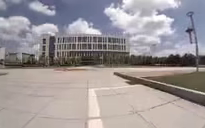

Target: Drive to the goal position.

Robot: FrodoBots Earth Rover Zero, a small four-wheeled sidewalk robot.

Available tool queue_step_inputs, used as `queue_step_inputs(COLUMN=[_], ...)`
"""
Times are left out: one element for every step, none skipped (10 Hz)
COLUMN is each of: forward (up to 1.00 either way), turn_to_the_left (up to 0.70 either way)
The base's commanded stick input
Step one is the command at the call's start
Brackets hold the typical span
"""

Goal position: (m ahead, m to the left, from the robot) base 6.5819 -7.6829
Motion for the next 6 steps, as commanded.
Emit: queue_step_inputs(forward=[0.70, 0.70, 0.70, 0.70, 0.70, 0.70], turn_to_the_left=[0.00, 0.00, 0.00, 0.00, 0.00, 0.11])
